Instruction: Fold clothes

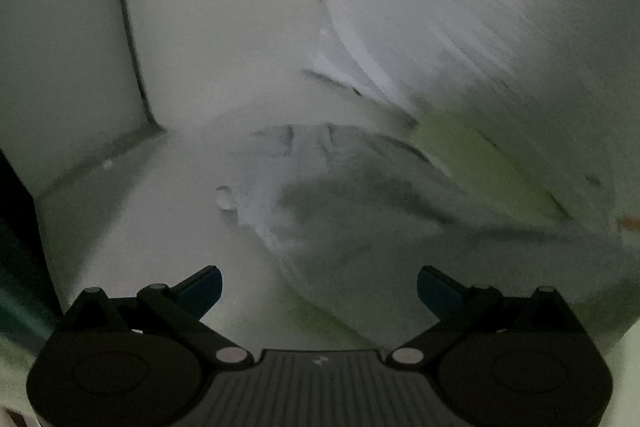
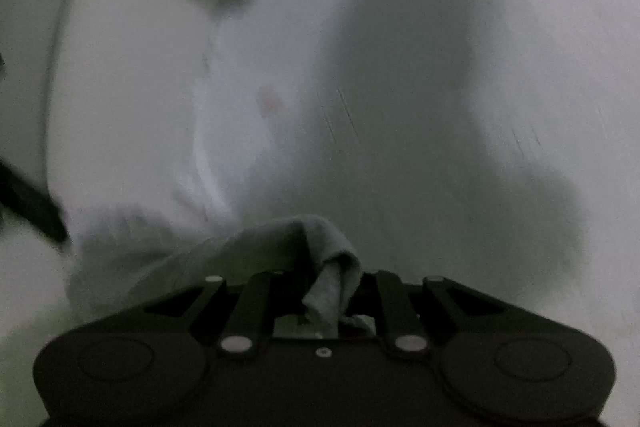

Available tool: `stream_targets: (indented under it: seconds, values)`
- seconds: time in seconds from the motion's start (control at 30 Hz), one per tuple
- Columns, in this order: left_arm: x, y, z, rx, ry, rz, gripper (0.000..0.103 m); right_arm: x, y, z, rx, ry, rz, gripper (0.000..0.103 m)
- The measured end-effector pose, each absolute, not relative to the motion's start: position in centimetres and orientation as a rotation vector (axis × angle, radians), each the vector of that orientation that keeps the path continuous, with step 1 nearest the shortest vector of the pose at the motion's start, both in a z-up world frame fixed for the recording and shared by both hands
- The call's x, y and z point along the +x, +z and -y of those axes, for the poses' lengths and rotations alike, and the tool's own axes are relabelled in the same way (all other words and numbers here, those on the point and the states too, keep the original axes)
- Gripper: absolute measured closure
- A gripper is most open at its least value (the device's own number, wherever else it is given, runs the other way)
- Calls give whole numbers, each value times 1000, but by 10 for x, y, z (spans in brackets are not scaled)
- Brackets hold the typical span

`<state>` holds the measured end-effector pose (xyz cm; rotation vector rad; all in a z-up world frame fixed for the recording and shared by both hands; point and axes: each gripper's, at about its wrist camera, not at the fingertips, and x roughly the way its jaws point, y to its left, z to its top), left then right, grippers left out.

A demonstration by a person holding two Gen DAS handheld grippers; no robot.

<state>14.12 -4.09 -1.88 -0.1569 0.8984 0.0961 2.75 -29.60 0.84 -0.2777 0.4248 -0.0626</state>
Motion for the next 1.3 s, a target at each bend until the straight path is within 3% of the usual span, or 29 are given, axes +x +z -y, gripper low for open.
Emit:
stream_targets:
  seconds: [0.1, 0.17, 0.23, 0.43, 0.57, 0.77, 1.1, 1.13, 1.17, 1.2, 1.27, 1.3]
  values:
    - [118, -33, 55, -167, 71, -958, 1, 13, -41, 336, -268, -80, -778, 83]
    - [107, -43, 63, -168, 62, -1001, 1, -7, -59, 354, -222, -91, -852, 73]
    - [101, -53, 67, -167, 64, -1037, 1, -21, -65, 368, -134, -106, -872, 57]
    - [115, -80, 67, -216, 80, -1110, 2, -17, -65, 384, -32, -86, -838, 43]
    - [134, -92, 62, -221, 110, -1112, 3, 13, -77, 388, 17, -54, -850, 28]
    - [174, -115, 43, -239, 155, -1130, 13, 79, -105, 392, 87, -81, -933, 27]
    - [238, -131, 7, -313, 239, -1062, 16, 86, -119, 383, 173, -90, -985, 27]
    - [242, -132, 5, -336, 227, -1077, 30, 82, -121, 383, 175, -93, -994, 27]
    - [244, -131, 7, -371, 202, -1073, 51, 77, -121, 384, 186, -97, -1000, 27]
    - [244, -126, 13, -358, 188, -1066, 60, 71, -121, 387, 209, -96, -1000, 27]
    - [242, -113, 30, -289, 165, -1040, 92, 58, -119, 392, 268, -101, -987, 27]
    - [240, -105, 41, -233, 156, -1022, 92, 50, -117, 395, 296, -108, -979, 27]
